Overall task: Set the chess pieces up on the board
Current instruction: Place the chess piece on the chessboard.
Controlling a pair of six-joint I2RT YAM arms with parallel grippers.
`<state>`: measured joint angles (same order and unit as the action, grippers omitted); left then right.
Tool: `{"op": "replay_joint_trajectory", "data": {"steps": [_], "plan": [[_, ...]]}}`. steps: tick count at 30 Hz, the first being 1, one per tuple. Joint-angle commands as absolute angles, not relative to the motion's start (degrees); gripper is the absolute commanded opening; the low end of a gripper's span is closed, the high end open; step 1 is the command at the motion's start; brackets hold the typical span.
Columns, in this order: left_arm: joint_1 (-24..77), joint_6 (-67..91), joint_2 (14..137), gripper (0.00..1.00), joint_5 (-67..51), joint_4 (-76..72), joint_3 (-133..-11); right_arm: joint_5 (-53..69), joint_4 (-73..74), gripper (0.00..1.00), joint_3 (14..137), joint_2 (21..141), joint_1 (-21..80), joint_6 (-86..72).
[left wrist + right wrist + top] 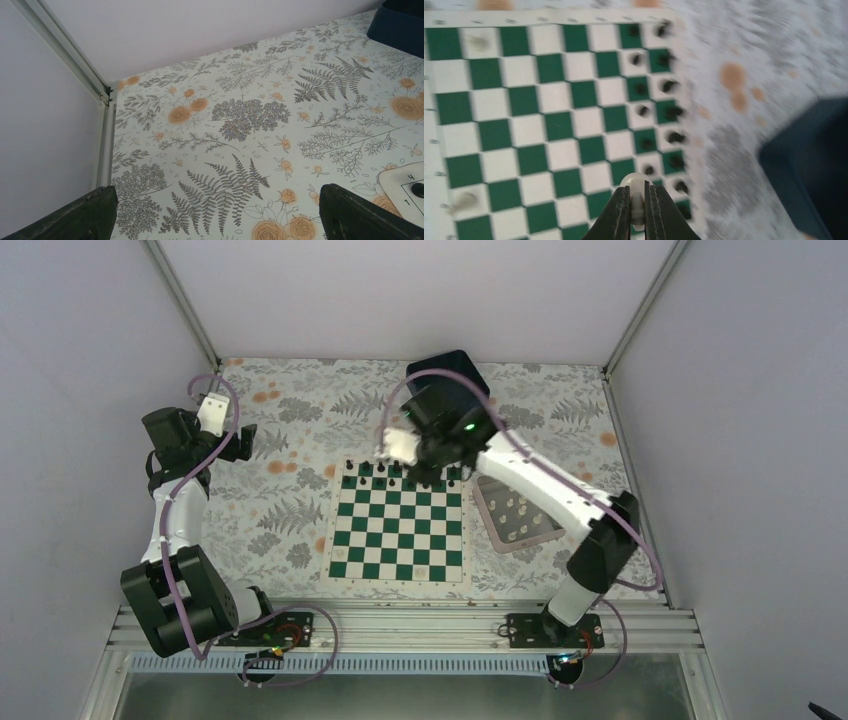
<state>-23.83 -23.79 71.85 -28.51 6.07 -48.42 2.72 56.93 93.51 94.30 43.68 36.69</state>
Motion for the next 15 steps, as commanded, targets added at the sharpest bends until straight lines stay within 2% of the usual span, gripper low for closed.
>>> {"op": "replay_joint_trajectory", "data": {"steps": [1,7,15], "plan": [[-23.73,-23.73,70.37,1.0,-28.41,5.42,-49.23,1.85,59.02,0.07,94.13,100.97,53.83,32.94],[-23.81,-23.64,70.29,1.0,-28.29,5.49,-48.89,5.35,55.09,0.07,90.2,105.87,64.48,32.63],[-23.82,-23.39,70.56,1.0,-28.3,5.11,-48.51,9.52,49.39,0.07,86.36,108.59,70.47,32.38]]}}
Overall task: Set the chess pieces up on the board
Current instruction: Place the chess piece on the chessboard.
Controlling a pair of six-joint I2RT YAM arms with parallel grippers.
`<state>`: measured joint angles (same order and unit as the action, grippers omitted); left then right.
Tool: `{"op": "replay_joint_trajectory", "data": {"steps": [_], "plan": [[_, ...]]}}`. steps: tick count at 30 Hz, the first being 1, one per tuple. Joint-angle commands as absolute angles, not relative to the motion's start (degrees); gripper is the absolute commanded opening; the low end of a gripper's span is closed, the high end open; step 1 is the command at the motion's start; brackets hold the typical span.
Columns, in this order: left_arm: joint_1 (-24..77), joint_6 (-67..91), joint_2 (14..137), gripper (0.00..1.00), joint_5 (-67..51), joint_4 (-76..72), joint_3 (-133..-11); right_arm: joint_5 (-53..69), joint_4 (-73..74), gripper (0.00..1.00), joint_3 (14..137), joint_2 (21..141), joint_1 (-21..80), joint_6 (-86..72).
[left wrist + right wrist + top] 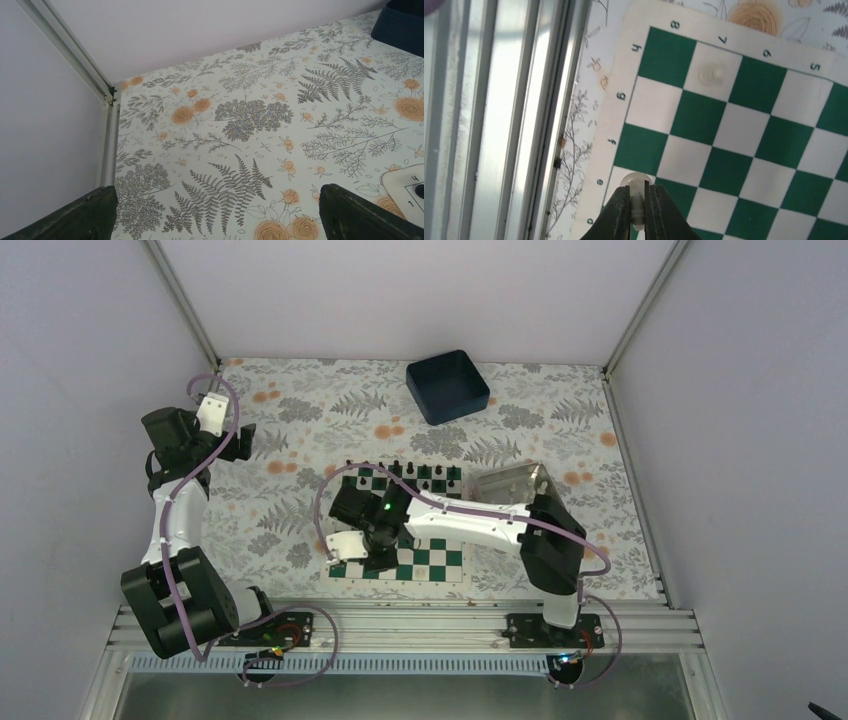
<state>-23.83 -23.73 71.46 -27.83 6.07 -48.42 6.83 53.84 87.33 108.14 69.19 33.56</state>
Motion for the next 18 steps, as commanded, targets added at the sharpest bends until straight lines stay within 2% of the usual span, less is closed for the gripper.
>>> {"op": "replay_joint_trajectory", "data": {"steps": [1,18], "plan": [[-23.82,-23.26,70.6,1.0,-28.37,5.1,-48.51,9.8,48.81,0.07,86.43,109.08,70.63,32.37],[-23.89,-23.55,68.75,1.0,-27.65,4.82,-47.09,11.7,45.04,0.07,90.45,117.61,71.89,35.78]]}}
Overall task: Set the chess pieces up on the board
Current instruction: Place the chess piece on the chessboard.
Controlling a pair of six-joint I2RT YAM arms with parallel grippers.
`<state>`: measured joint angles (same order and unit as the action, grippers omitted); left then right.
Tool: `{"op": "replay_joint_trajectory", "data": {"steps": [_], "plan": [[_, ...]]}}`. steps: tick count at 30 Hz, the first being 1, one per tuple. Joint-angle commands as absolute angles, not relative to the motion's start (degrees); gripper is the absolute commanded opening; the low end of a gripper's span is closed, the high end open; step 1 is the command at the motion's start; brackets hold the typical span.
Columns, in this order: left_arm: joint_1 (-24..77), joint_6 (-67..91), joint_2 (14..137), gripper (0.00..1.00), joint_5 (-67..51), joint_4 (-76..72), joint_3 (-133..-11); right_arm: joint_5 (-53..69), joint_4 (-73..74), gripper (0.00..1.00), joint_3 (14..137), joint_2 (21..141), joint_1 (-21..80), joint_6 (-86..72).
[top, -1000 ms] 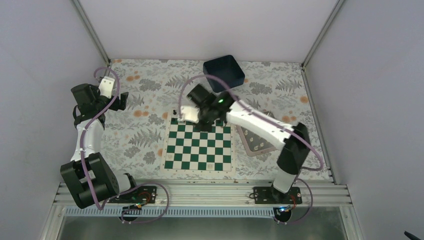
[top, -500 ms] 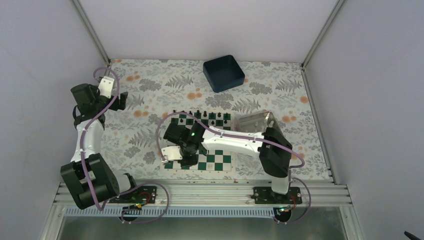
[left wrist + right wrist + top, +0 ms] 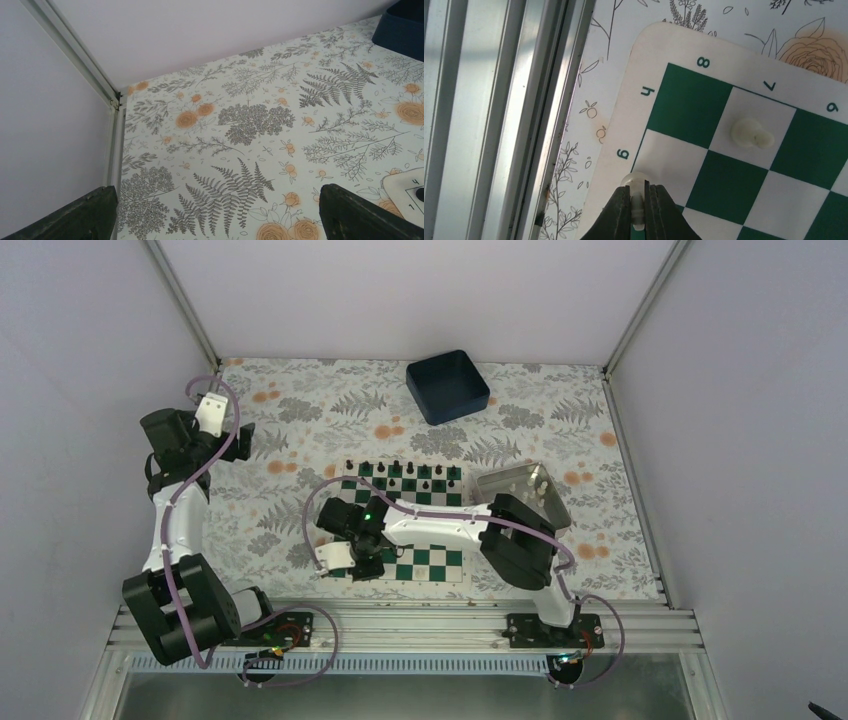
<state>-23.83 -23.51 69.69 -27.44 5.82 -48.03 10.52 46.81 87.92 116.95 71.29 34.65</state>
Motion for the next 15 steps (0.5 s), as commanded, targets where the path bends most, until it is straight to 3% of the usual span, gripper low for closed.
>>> {"op": "replay_joint_trajectory", "data": {"steps": [1,15], "plan": [[-23.9,-23.55,68.71,1.0,-27.61,4.78,-47.1,11.61,44.88,0.07,90.52,117.74,71.82,35.86],[-23.91,-23.55,68.24,1.0,-28.02,4.23,-46.65,10.75,44.08,0.07,91.98,120.68,71.13,36.42]]}}
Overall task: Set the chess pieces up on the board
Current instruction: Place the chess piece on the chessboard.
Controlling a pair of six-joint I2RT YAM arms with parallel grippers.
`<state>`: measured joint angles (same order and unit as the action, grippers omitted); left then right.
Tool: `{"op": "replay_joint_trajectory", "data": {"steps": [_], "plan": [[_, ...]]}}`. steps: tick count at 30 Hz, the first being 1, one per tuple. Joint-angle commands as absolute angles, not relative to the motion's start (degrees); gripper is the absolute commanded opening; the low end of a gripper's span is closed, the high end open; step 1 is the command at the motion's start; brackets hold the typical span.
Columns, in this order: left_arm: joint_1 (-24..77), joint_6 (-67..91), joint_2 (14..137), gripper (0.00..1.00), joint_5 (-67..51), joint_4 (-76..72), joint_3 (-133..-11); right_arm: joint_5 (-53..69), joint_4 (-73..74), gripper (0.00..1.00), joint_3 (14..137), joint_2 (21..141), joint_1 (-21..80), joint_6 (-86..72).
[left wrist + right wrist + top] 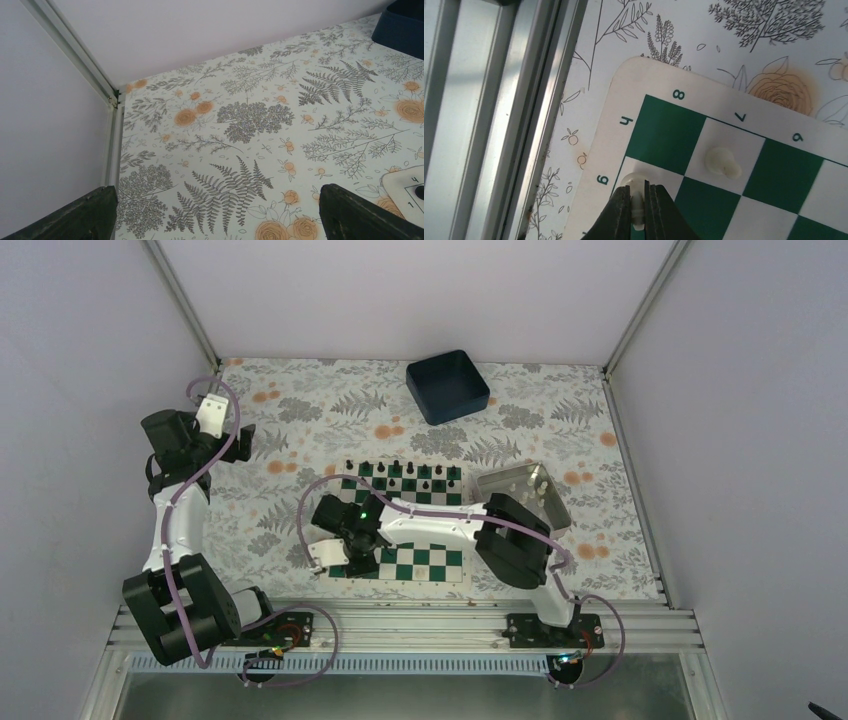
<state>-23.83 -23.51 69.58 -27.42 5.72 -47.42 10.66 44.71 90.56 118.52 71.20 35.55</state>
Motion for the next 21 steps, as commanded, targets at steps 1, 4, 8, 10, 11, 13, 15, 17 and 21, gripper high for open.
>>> {"op": "replay_joint_trajectory", "data": {"steps": [1,4,8,10,11,13,15,17,21], "plan": [[-23.91,-23.55,68.25,1.0,-28.11,4.22,-46.63,10.8,44.12,0.07,92.02,120.95,70.96,36.44],[-23.9,-23.55,68.49,1.0,-28.24,4.3,-46.76,10.87,44.18,0.07,92.02,121.52,70.6,36.51],[-23.88,-23.51,68.73,1.0,-28.27,4.13,-46.78,10.56,44.38,0.07,92.09,121.58,70.17,36.63],[-23.91,-23.45,68.76,1.0,-28.3,4.05,-46.67,10.46,44.39,0.07,92.03,121.52,69.9,36.59],[-23.91,-23.46,68.78,1.0,-28.36,4.04,-46.6,10.46,44.45,0.07,92.02,121.55,69.81,36.61],[-23.91,-23.47,68.82,1.0,-28.3,3.96,-46.51,10.46,44.46,0.07,92.0,121.44,69.63,36.63],[-23.9,-23.47,68.95,1.0,-28.22,3.91,-46.58,10.39,44.43,0.07,91.98,121.37,69.53,36.56],[-23.91,-23.47,68.99,1.0,-28.24,3.94,-46.66,10.22,44.46,0.07,92.22,121.15,69.37,36.57],[-23.91,-23.55,69.08,1.0,-28.13,4.03,-46.78,10.54,45.2,0.08,93.09,121.08,68.9,36.89]]}}
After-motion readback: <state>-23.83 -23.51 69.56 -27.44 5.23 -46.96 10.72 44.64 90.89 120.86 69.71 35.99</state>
